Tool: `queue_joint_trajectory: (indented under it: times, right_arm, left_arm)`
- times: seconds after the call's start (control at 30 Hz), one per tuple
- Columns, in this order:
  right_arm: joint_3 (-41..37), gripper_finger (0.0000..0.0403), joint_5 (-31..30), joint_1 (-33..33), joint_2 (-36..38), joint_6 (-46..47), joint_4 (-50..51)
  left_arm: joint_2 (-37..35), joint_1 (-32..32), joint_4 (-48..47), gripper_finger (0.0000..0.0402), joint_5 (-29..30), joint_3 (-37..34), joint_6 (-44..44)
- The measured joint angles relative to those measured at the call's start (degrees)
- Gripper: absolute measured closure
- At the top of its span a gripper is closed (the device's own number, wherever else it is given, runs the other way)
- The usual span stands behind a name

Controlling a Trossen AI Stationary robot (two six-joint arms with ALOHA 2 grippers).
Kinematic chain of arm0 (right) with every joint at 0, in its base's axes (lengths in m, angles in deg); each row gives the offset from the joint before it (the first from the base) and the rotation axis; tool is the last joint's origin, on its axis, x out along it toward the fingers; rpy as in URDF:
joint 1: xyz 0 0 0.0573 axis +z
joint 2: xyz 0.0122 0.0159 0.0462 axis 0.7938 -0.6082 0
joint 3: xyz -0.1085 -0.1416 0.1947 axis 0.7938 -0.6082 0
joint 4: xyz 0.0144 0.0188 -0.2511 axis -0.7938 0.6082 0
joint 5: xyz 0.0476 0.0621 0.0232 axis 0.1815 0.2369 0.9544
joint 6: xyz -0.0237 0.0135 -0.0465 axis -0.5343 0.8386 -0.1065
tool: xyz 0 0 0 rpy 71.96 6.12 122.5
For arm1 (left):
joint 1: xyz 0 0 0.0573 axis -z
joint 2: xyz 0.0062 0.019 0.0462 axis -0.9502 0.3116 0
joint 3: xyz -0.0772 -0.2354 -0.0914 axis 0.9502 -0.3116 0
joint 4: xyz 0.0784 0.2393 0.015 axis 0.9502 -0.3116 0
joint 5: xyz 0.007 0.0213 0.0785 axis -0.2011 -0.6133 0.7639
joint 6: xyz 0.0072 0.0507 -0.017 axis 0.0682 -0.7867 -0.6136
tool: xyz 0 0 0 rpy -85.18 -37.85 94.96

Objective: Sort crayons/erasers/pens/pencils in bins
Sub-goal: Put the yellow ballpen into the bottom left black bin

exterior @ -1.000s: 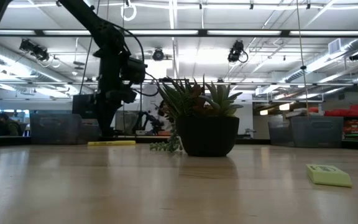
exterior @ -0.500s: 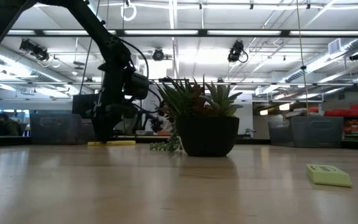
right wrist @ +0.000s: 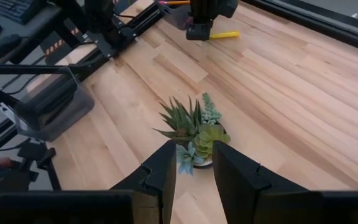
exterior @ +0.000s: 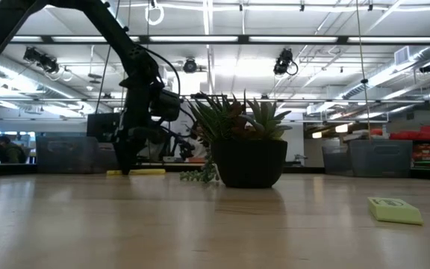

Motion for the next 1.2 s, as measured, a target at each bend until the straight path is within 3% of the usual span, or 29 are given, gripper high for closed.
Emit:
queue_joint_trajectory:
  times: [0.07, 0.4, 0.77, 0.97, 1.2]
  right_arm:
    - [0.0, 0.0292, 0.0, 0.0, 0.0, 0.0, -0.1]
    - [0.0, 0.0292, -1.2, 0.0, 0.0, -1.1, 0.0]
    - [0.0, 0.0292, -2.6, 0.0, 0.0, -5.1, 0.1]
    - [0.0, 0.0292, -4.8, 0.0, 0.0, -8.0, 0.2]
    - [0.0, 0.0292, -12.1, -0.9, 0.0, -10.3, 0.1]
  left_arm:
    - [0.0, 0.0, 0.1, 0.0376, -0.1, 0.0, -0.2]
    - [-0.7, 0.8, -2.8, 0.0376, -2.3, 3.3, -0.2]
    - [-14.1, 5.4, -11.5, 0.0377, -2.8, 10.0, 1.9]
    - [-24.3, 11.5, -16.8, 0.0377, -2.6, 10.0, 10.2]
    - [-33.2, 22.9, -20.8, 0.0377, -2.4, 10.1, 28.9]
